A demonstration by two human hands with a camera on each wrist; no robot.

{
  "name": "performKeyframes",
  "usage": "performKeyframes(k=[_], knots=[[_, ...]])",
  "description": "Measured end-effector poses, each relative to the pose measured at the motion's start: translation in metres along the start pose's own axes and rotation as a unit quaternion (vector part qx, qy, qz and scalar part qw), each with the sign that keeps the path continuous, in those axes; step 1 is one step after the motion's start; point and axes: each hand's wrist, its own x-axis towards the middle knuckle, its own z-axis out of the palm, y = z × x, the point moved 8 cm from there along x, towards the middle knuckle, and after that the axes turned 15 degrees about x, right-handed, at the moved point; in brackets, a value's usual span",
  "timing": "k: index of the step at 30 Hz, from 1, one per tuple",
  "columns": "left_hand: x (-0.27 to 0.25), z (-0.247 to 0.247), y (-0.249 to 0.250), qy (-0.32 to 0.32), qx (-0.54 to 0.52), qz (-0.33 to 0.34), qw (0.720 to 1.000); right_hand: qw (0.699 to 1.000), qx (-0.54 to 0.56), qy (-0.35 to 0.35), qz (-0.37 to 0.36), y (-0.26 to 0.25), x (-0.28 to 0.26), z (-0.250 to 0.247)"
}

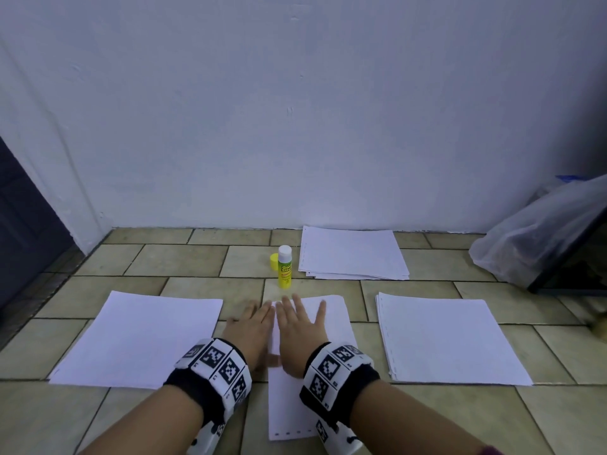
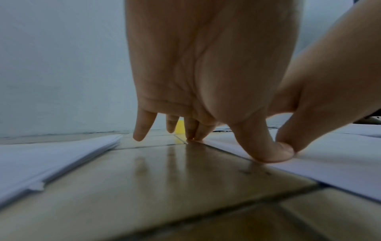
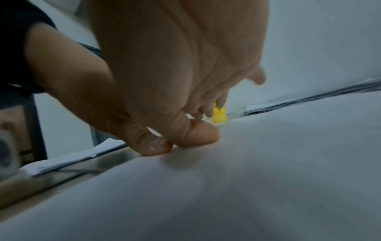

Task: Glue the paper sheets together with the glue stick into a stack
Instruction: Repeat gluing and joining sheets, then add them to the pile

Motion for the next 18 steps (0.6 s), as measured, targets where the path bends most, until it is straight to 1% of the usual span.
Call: performKeyframes(k=[3,5,8,13,16,18], knots=[[0.000,0.002,-0.001,0.002,-0.001,0.000,1.000,0.997,0.063,-0.033,-0.016,-0.001,0.004,-0.001],[0.000,0.003,-0.002,0.004,0.000,0.001,1.000,0.997,0.072,-0.040,-0.013,0.006,0.004,-0.003],[-0.001,0.002,-0.003,-0.008,0.008,0.004,1.000,0.992,0.121,-0.023,0.009,0.025,0.000,-0.009],[0.000,0.002,-0.004,-0.017,0.006,0.010,1.000,0.978,0.186,0.005,0.090,0.072,-0.011,-0.017],[0.001,0.004,-0.005,-0.015,0.003,0.016,1.000,0.977,0.182,0.029,0.108,0.090,-0.014,-0.018],[0.000,0.003,-0.007,-0.013,-0.001,0.026,1.000,0.981,0.159,0.023,0.105,0.091,-0.014,-0.017]])
